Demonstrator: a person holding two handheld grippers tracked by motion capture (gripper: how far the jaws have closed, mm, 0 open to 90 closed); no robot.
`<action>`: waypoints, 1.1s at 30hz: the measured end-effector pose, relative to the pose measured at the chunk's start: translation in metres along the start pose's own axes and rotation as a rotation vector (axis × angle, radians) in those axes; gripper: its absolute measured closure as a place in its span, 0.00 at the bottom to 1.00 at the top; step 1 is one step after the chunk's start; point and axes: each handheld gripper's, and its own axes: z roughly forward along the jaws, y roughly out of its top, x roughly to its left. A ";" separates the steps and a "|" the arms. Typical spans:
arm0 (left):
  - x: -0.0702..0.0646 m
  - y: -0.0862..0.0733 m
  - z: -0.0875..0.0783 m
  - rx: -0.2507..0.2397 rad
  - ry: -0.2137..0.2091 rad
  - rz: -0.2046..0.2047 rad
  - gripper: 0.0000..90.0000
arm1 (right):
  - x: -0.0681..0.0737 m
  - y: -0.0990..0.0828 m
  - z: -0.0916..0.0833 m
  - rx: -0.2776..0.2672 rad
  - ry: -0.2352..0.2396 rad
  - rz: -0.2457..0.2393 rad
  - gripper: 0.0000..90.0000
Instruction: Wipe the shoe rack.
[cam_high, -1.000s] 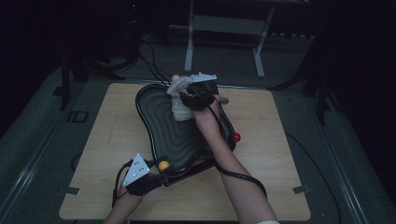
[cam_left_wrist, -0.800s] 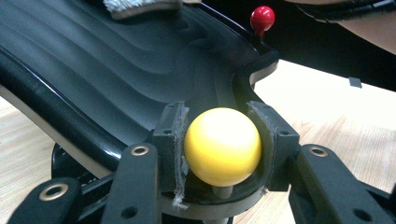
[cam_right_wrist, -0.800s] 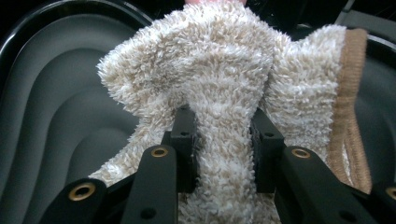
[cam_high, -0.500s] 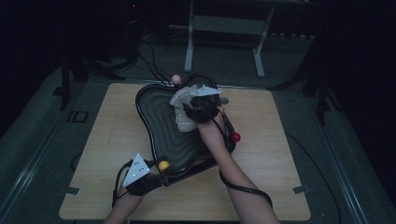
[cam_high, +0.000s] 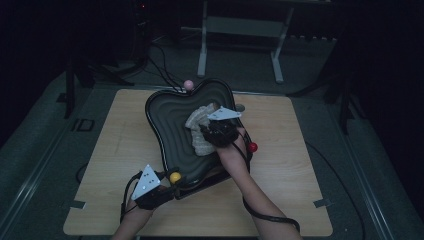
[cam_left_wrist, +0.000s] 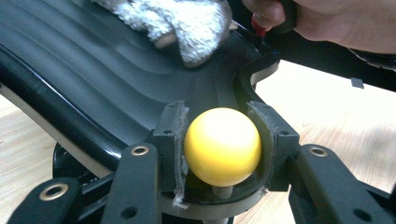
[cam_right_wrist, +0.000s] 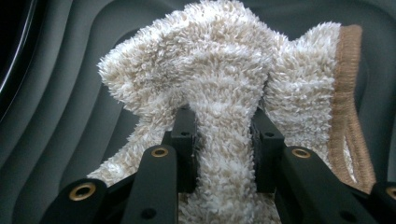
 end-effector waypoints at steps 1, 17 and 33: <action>0.000 0.000 0.000 0.001 0.000 0.000 0.65 | 0.001 -0.001 -0.001 0.000 0.000 -0.004 0.76; -0.001 0.000 0.000 0.001 0.003 -0.002 0.65 | 0.011 -0.037 -0.022 0.013 0.015 -0.021 0.77; -0.001 0.000 0.000 0.002 0.008 0.000 0.65 | 0.021 -0.064 -0.038 0.010 0.021 -0.039 0.77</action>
